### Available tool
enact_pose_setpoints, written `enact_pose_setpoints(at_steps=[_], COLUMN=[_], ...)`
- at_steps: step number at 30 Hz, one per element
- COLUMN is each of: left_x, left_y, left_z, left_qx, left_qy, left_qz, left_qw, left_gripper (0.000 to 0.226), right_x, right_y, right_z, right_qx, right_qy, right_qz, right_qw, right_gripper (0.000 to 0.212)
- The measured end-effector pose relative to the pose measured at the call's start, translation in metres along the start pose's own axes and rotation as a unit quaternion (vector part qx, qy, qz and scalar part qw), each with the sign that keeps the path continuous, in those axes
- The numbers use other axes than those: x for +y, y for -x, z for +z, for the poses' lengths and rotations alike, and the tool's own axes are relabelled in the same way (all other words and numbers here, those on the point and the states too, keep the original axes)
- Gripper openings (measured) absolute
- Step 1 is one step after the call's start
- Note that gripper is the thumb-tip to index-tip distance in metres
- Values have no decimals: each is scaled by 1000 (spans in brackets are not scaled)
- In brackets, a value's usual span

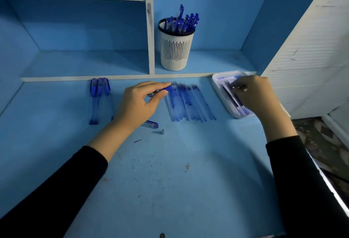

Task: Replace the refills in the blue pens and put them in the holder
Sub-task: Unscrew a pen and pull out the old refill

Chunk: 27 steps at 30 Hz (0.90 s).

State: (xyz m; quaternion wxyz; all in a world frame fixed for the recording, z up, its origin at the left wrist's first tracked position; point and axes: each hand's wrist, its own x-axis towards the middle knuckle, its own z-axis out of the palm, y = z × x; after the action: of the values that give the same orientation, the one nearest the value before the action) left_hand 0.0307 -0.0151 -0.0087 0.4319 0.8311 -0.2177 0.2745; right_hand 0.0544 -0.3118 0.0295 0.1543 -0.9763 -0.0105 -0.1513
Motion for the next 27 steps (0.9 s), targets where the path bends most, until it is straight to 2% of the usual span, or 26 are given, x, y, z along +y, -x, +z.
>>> enact_pose_setpoints(at_steps=[6, 9, 16, 20, 22, 24, 27], left_x=[-2, -2, 1, 0, 0, 0, 1], left_y=[2, 6, 8, 8, 8, 9, 9], left_z=[5, 4, 3, 2, 2, 2, 3], left_qx=[11, 13, 5, 13, 14, 16, 21], left_qy=[17, 4, -14, -15, -16, -16, -9], left_qz=[18, 35, 56, 62, 67, 69, 67], left_qw=[1000, 999, 998, 998, 998, 997, 997], left_gripper=[22, 22, 22, 22, 22, 22, 21], right_x=[6, 3, 1, -3, -13, -28, -46], right_y=[6, 8, 8, 10, 14, 18, 21], right_z=[-1, 2, 10, 6, 4, 5, 12], right_qx=[-57, -77, -68, -17, -16, -28, 1], right_qy=[-84, -83, -74, -171, -321, -485, -592], right_qz=[32, 35, 37, 68, 93, 118, 140], right_qw=[994, 993, 994, 983, 942, 866, 794], right_gripper=[14, 11, 18, 24, 25, 22, 16])
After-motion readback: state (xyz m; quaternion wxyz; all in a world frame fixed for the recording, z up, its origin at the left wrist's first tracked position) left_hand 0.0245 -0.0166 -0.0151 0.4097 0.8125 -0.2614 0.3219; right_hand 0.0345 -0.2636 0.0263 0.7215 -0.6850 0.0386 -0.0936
